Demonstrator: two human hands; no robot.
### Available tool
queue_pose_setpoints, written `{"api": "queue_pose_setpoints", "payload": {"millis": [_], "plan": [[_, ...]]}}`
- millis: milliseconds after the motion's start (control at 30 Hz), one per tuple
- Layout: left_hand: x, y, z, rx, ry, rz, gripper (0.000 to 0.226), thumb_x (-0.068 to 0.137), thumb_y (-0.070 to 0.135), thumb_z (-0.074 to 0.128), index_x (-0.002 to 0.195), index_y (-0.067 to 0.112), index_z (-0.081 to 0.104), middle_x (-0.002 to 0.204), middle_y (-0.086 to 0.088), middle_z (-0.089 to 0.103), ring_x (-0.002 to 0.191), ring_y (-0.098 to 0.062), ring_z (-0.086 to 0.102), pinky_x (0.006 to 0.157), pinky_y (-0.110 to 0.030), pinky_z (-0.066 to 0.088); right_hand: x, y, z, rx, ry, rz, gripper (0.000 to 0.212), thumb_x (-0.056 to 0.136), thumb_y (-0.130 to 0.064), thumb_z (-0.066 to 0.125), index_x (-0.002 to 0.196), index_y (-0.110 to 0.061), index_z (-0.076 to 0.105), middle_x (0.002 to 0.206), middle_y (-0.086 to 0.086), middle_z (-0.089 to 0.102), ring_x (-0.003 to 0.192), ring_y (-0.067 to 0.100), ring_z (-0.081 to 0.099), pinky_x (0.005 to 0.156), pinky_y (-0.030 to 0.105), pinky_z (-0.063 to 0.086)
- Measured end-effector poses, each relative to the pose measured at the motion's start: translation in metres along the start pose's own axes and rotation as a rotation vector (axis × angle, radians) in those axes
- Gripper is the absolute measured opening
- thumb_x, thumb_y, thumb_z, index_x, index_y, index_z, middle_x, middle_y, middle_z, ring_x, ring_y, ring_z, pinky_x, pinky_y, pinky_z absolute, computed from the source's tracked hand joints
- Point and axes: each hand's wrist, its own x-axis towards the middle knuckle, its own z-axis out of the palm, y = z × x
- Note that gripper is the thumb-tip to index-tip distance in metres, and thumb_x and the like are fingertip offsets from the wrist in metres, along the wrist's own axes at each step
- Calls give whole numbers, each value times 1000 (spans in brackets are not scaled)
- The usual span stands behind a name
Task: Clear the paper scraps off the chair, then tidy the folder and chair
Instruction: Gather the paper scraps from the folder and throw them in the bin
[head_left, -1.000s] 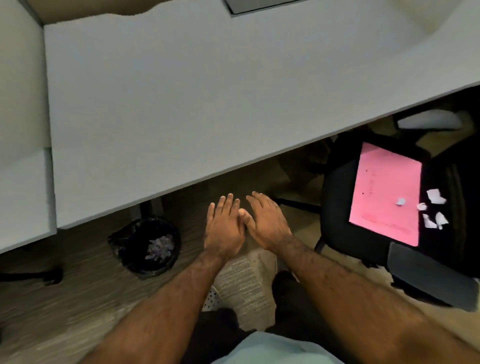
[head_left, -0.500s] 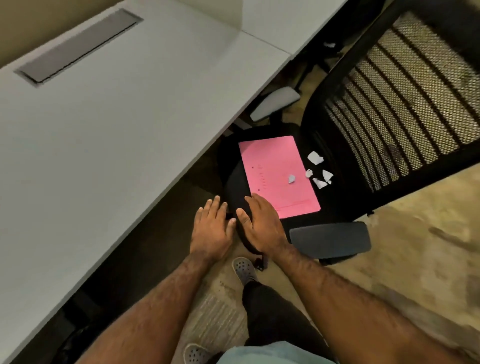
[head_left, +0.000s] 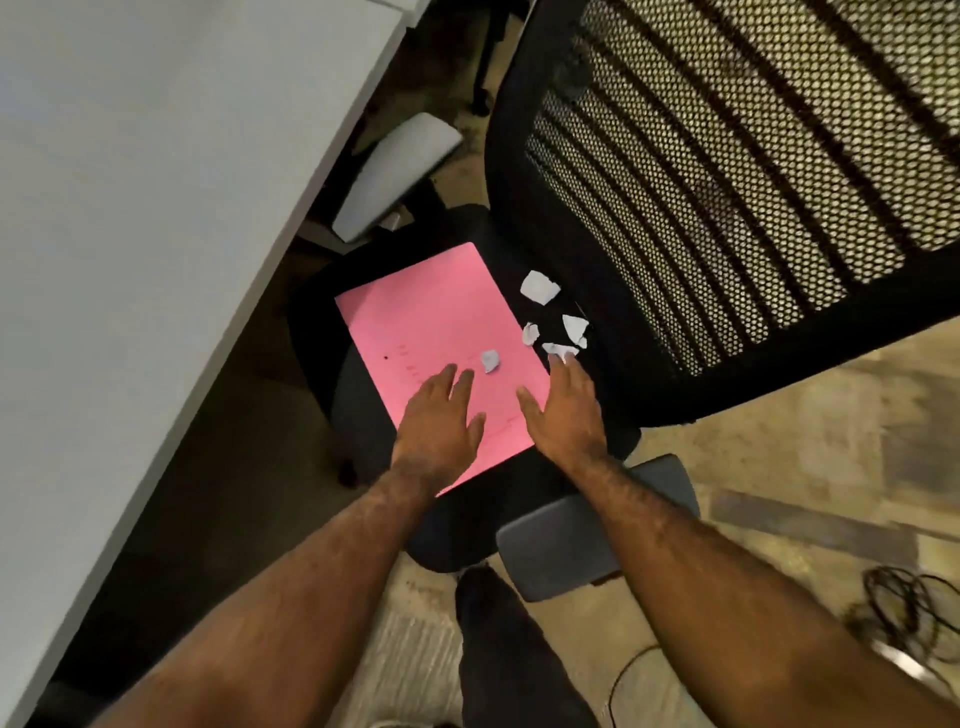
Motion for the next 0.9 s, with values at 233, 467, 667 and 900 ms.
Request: {"api": "queue_pose_setpoints", "payload": {"millis": [233,467,667,900], "plan": [[91,30,38,172,68,195,68,92,53,51,148,28,22,141,-16,44,110,-33,53,79,-43,52,81,39,18,-98,134,20,65,92,-43,52,146,-13,31,154,14,27,139,31,27,106,51,38],[152,42,83,245,54,337,70,91,62,46,148,27,26,131,-18,49,106,-32,51,81,-44,47,128,57,52,-395,69,18,72,87,-46,55,148,-18,27,154,19,26,135,35,34,99,50,41],[164,29,96,183,139,337,42,94,53,41,119,21,52,109,-9,57,86,-22,52,64,-34,40,136,64,62,-396,229,-48,39,94,-41,46,126,-18,50,127,13,50,102,30,50,79,44,44],[166,11,94,123,51,307,39,100,46,36,101,15,60,94,-6,59,70,-14,40,57,-30,35,134,69,66,-386,223,-178,30,101,-37,41,96,-11,56,90,10,54,76,25,51,58,37,45]]}}
